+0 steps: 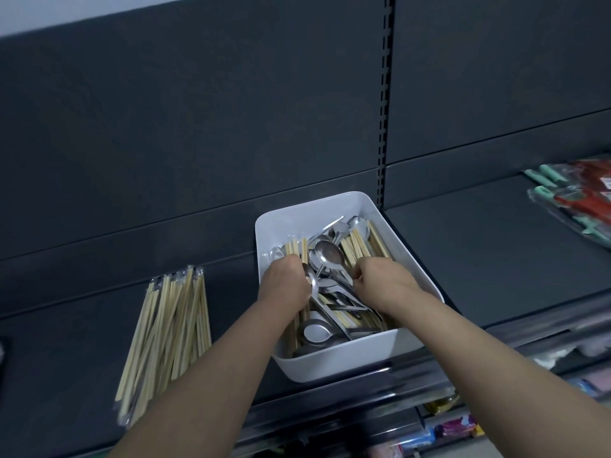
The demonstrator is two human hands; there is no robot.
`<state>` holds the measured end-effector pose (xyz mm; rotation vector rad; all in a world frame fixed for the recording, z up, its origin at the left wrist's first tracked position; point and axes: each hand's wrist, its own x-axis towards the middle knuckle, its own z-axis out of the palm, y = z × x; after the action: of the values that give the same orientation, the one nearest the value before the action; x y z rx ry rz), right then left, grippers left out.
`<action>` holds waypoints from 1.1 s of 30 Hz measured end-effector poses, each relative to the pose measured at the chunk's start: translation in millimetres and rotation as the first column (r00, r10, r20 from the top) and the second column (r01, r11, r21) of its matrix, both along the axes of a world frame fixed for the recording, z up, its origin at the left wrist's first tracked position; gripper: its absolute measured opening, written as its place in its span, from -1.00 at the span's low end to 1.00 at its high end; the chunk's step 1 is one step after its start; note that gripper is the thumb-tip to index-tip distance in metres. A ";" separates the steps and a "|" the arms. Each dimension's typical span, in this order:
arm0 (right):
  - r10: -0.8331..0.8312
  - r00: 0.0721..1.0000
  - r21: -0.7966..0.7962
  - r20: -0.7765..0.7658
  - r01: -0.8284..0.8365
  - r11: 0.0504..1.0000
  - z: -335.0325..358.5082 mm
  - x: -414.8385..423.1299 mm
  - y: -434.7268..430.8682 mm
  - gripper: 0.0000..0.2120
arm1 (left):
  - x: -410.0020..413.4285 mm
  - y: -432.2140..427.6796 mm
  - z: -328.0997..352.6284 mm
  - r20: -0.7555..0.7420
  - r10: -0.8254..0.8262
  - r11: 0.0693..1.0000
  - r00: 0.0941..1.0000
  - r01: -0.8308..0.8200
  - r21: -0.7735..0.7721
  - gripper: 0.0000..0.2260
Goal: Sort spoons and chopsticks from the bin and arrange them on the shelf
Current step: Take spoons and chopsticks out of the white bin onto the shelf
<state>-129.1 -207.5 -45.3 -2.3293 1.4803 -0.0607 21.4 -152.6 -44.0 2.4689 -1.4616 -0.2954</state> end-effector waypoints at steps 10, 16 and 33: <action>0.061 0.988 -0.061 -0.144 -0.071 0.996 2.9 13.1 4.0 -0.91 | -3.5 1.5 -6.9 -0.029 0.037 0.999 0.999 -0.037 -0.013 -0.75; -0.017 0.992 -0.140 -0.127 -0.001 0.990 -0.2 5.0 5.0 -0.86 | -4.4 0.3 -5.2 -0.015 0.009 1.000 1.000 -0.008 0.020 -0.88; 0.047 0.979 -0.039 -0.198 -0.056 0.998 5.8 9.2 7.7 -0.90 | -4.0 1.4 -9.5 -0.059 0.048 0.998 0.997 -0.051 -0.040 -0.83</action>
<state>-119.9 -199.8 -39.5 -2.4684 1.5226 0.1576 17.4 -151.2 -53.5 2.4389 -1.3678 -0.3213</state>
